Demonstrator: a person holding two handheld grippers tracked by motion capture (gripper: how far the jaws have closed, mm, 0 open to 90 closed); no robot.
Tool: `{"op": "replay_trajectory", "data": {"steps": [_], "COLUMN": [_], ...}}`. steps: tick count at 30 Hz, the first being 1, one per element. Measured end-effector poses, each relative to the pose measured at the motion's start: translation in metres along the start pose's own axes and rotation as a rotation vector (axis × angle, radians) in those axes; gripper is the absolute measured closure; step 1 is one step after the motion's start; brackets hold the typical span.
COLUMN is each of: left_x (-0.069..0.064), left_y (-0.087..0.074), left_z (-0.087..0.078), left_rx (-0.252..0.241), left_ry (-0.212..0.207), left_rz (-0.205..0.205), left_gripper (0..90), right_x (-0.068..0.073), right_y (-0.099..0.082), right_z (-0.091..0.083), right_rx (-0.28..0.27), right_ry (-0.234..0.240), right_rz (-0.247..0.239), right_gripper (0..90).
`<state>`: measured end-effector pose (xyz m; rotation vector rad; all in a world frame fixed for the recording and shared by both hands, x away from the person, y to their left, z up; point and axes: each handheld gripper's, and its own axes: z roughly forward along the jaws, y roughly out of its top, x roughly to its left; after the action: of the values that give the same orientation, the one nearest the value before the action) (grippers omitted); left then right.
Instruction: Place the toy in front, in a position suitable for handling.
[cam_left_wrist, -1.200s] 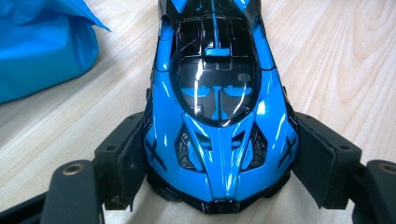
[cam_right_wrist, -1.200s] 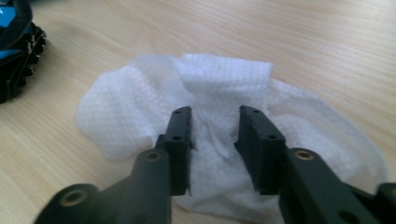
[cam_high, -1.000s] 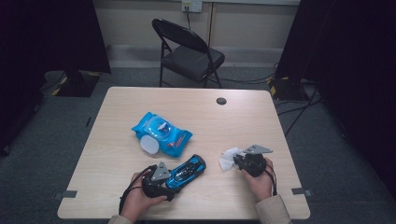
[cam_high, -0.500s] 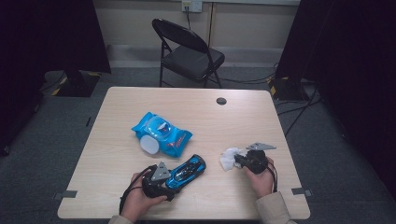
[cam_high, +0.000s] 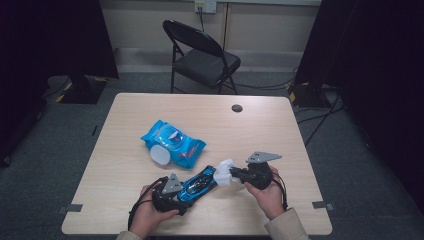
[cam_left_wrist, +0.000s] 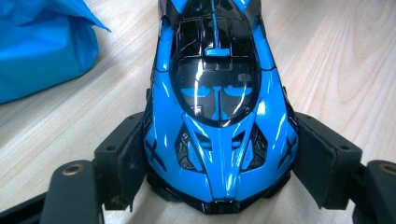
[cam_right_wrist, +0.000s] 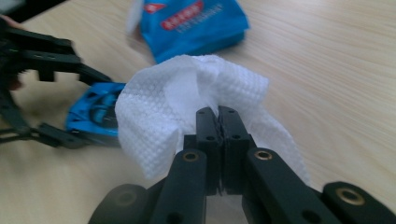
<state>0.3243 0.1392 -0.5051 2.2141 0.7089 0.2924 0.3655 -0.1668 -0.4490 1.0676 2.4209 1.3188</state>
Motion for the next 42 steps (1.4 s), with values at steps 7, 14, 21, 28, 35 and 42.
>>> {"op": "replay_trajectory", "data": {"steps": [7, 14, 21, 28, 35, 42], "left_x": [0.0, 0.0, 0.0, 0.0, 0.0, 0.0], "left_y": [0.0, 0.0, 0.0, 0.0, 0.0, 0.0], "left_z": [0.0, 0.0, 0.0, 0.0, 0.0, 0.001], "left_rx": [0.0, -0.001, -0.001, -0.001, -0.001, -0.003], "left_ry": [0.0, 0.001, 0.0, 0.0, 0.0, -0.003], "left_rz": [0.0, 0.002, 0.002, 0.0, 0.001, -0.001], "left_gripper": [25.1, 25.1, 25.1, 25.1, 25.1, 25.1], "right_x": [0.036, 0.071, 0.089, 0.098, 0.096, 0.095], "right_y": [0.008, 0.011, 0.008, 0.005, 0.002, 0.0], "right_z": [0.014, 0.045, 0.073, 0.088, 0.092, 0.093], "right_rx": [0.028, 0.087, 0.12, 0.129, 0.125, 0.116], "right_ry": [0.106, 0.176, 0.215, 0.251, 0.265, 0.269], "right_rz": [-0.062, -0.136, -0.148, -0.145, -0.132, -0.144], "right_gripper": [88.8, 88.8, 88.7, 88.7, 88.6, 88.6]}}
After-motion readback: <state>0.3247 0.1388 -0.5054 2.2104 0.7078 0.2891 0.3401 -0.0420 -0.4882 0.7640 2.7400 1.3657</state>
